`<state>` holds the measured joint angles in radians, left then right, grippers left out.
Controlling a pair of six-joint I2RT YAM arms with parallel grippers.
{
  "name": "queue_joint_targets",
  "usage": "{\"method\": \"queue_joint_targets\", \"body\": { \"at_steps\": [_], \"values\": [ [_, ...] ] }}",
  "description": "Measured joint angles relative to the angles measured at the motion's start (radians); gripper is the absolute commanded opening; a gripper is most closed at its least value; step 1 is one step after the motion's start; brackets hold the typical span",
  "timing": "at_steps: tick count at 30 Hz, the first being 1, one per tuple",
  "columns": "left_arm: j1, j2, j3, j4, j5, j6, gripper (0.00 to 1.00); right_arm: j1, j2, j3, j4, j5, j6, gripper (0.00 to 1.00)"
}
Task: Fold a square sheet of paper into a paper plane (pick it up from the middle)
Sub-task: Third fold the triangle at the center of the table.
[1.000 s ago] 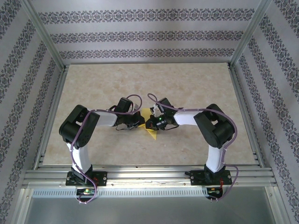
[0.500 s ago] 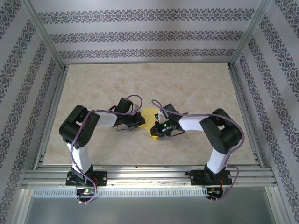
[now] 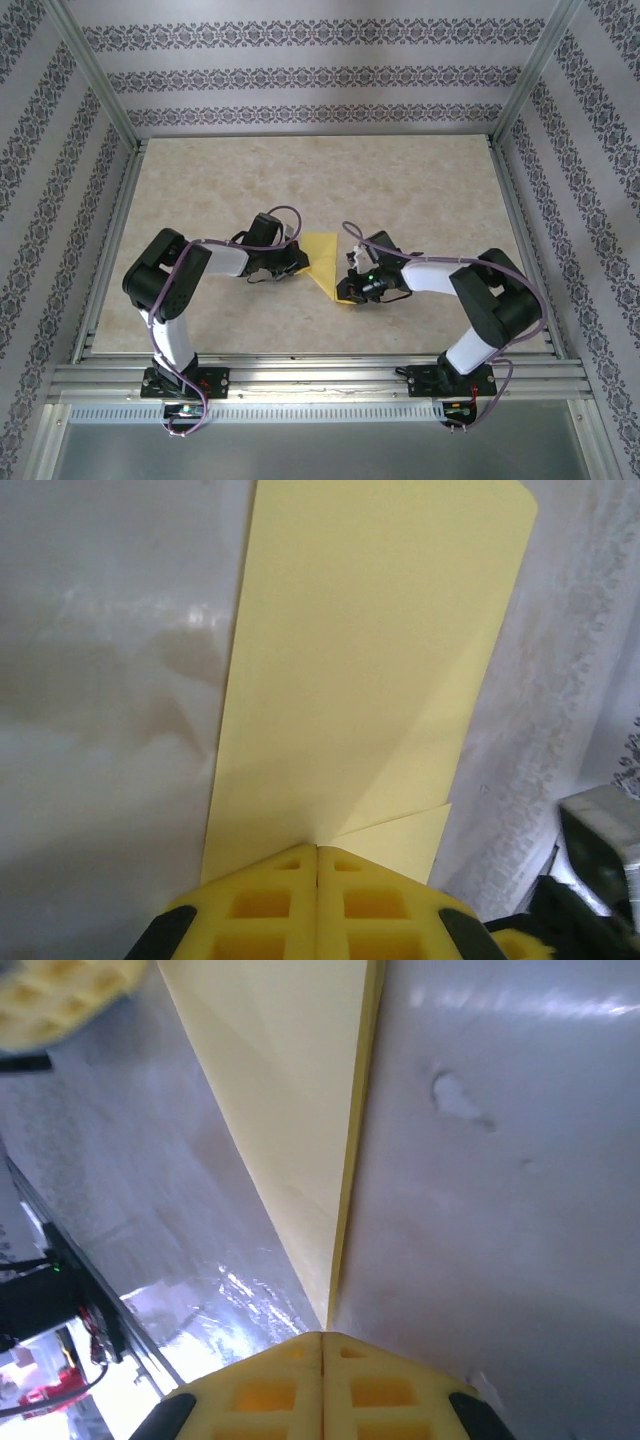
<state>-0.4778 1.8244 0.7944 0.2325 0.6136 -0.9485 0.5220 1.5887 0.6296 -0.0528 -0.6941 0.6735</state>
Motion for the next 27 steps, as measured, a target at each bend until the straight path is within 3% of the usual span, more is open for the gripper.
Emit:
{"method": "queue_joint_targets", "body": {
  "at_steps": [9,15,19,22,27],
  "values": [
    [-0.115,-0.093,-0.053,-0.043,-0.201,-0.134,0.05,-0.027,-0.071,0.063,-0.092,0.136,-0.029,0.18],
    [-0.136,-0.188,-0.077,-0.076,-0.302,-0.160,0.20,0.003,-0.021,0.114,-0.116,0.194,-0.041,0.23],
    [-0.135,-0.251,-0.048,-0.124,-0.330,-0.106,0.33,0.019,0.004,0.123,-0.121,0.210,-0.045,0.26],
    [-0.121,-0.282,-0.030,-0.139,-0.323,-0.056,0.37,0.019,0.011,0.123,-0.121,0.213,-0.045,0.27],
    [-0.047,-0.293,-0.045,-0.143,-0.275,-0.017,0.48,0.019,0.029,0.123,-0.120,0.216,-0.045,0.26]
  ]
}}
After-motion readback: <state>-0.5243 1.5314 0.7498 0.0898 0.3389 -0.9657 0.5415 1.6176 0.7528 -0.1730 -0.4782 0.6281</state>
